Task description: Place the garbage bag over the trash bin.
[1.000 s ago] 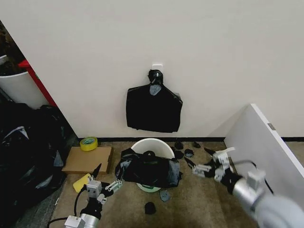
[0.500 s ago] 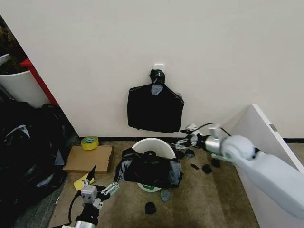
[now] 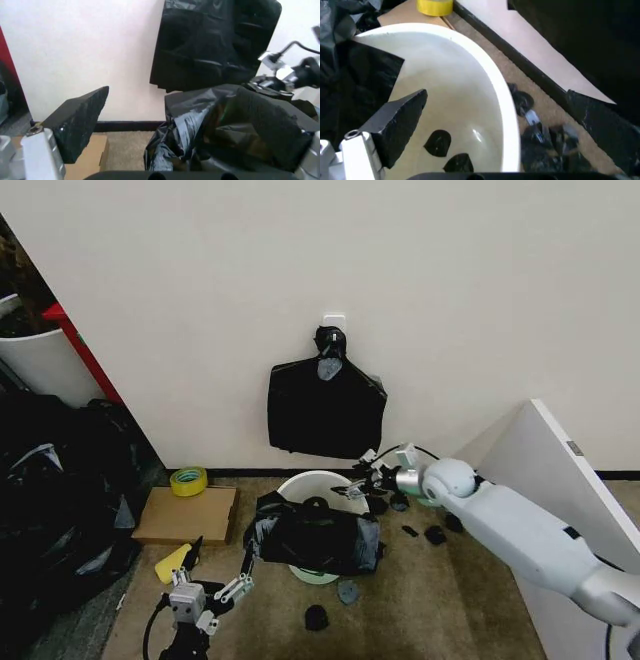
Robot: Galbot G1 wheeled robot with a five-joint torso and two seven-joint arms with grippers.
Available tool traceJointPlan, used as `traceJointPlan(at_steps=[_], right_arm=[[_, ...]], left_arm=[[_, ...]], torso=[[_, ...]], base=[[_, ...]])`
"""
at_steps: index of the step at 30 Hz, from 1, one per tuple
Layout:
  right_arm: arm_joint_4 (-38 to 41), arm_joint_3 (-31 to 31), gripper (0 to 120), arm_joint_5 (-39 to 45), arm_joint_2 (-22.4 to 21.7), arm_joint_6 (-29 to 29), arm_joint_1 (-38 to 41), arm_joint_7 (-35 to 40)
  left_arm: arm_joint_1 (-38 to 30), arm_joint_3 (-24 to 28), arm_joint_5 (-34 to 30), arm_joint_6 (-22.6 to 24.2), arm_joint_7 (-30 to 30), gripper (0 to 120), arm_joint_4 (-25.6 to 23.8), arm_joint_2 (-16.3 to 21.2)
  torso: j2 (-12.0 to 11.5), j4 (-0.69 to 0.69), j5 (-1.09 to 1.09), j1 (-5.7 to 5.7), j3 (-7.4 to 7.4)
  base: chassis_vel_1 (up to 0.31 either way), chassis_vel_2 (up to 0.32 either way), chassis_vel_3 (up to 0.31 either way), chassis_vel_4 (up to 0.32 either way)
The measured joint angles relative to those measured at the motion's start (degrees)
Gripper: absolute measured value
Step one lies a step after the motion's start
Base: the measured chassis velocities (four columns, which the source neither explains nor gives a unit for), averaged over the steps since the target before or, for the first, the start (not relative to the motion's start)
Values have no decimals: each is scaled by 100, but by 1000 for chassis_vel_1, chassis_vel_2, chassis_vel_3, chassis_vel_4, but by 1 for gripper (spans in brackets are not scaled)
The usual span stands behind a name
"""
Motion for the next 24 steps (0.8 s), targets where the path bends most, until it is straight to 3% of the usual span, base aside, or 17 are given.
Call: traceJointPlan(at_steps=[3, 7, 24], right_arm=[[-125, -125, 100, -71, 92, 0, 135, -38], [-384, -471, 88, -181, 206, 8, 406, -153], [-854, -470, 25, -394, 434, 57, 471, -449]], left_arm=[[-2, 11, -7, 21, -2, 100, -23, 3], [-14, 20, -22, 60, -7, 100, -44, -30], [43, 63, 46, 49, -8, 100, -51, -50]], torso=[[0, 0, 0, 0, 0], [0, 0, 0, 0, 0], [0, -1, 2, 0, 0]], base=[[0, 0, 0, 0], [0, 0, 0, 0], [0, 0, 0, 0]])
